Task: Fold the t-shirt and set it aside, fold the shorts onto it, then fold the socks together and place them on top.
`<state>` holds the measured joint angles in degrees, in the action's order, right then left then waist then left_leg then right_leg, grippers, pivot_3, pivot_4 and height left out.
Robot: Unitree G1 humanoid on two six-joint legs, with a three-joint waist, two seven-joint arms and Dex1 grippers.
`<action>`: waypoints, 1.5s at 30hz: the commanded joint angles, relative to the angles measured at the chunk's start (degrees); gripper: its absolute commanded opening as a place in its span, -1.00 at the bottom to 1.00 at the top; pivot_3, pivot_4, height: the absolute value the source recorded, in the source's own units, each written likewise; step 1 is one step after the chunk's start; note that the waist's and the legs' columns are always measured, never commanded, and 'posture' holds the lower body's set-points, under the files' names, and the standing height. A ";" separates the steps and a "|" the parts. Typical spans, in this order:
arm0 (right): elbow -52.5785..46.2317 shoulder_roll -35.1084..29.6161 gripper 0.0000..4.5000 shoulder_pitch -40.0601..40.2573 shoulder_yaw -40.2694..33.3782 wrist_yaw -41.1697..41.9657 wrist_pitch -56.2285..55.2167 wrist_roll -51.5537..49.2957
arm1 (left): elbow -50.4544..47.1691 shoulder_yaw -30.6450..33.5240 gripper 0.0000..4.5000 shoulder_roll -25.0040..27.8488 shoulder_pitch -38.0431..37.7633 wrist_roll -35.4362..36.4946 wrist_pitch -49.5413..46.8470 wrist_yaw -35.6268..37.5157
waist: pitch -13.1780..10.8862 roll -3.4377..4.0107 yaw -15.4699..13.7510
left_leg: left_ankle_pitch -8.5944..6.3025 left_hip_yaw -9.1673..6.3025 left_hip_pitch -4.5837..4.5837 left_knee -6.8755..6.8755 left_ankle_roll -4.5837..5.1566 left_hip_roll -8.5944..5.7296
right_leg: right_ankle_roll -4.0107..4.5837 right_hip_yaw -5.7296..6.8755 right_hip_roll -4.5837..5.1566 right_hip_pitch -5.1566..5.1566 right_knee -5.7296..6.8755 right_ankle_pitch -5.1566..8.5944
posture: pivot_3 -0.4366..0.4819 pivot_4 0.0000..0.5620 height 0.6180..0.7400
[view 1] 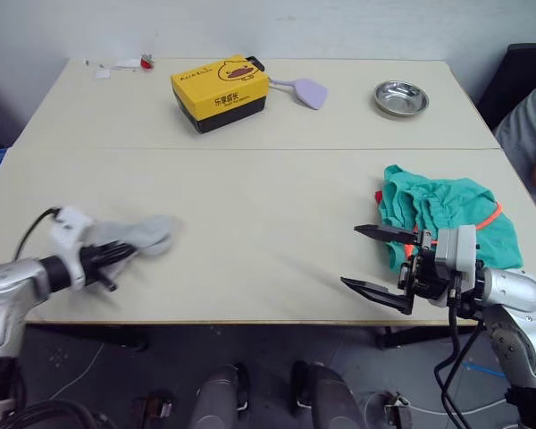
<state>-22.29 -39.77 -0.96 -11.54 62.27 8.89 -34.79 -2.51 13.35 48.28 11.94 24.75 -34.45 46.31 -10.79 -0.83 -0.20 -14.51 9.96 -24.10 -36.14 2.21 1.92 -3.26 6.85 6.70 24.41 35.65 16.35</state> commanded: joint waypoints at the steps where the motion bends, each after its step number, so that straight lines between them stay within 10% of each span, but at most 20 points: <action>1: -2.65 -1.32 1.00 1.65 -3.70 -1.15 0.05 -0.93 | -4.76 -7.67 -0.99 -4.64 6.31 -0.02 -2.30 -0.62 | 0.01 -0.03 0.03 | 0.00 0.05 0.00 -0.06 0.05 -0.04 | -0.03 0.00 -0.01 -0.02 0.02 -0.02 | -0.05 -0.47 1.00; 13: -6.17 -1.39 1.00 7.96 -6.16 -3.89 0.17 -0.35 | -9.01 -22.80 -0.99 -21.41 10.47 -5.40 -5.03 -8.31 | -0.01 -0.11 -0.12 | 0.30 0.06 0.06 -0.38 0.37 0.08 | -0.25 -0.06 -0.17 -0.09 0.28 -0.05 | -0.05 -0.47 1.00; 23: -10.15 -1.82 1.00 10.54 -5.14 -6.81 8.41 -5.21 | -9.74 -14.52 0.36 -19.26 8.14 2.65 -2.02 0.99 | -0.01 -0.11 -0.45 | 0.21 -0.05 -0.03 -0.83 0.57 0.22 | -0.23 0.04 -0.19 -0.19 0.31 -0.04 | -0.05 -0.47 1.00; 32: -15.48 -1.49 1.00 4.55 0.40 -25.67 33.00 -14.07 | 8.54 -10.91 0.36 -8.42 15.29 -1.23 9.40 12.61 | -0.01 -0.10 -0.89 | -0.02 -0.10 -0.05 -0.86 0.22 0.26 | -0.10 0.06 -0.16 -0.15 0.29 0.03 | -0.05 -0.47 1.00; 45: -9.18 4.86 1.00 -4.85 19.80 -36.67 36.86 3.25 | 40.82 -18.32 0.36 -15.15 35.70 -13.70 23.26 17.54 | 0.03 -0.24 0.11 | -0.01 0.13 -0.41 -1.08 0.75 0.22 | -0.21 0.08 -0.21 0.07 0.29 -0.02 | -0.05 -0.47 1.00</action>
<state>-31.27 -35.22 -5.65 7.54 26.00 47.10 -33.15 37.48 -5.22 32.57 46.18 12.04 -12.31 62.98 -10.75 -1.08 -0.09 -14.51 10.08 -24.51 -37.22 2.96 2.14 -3.48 6.93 6.47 24.49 35.94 16.33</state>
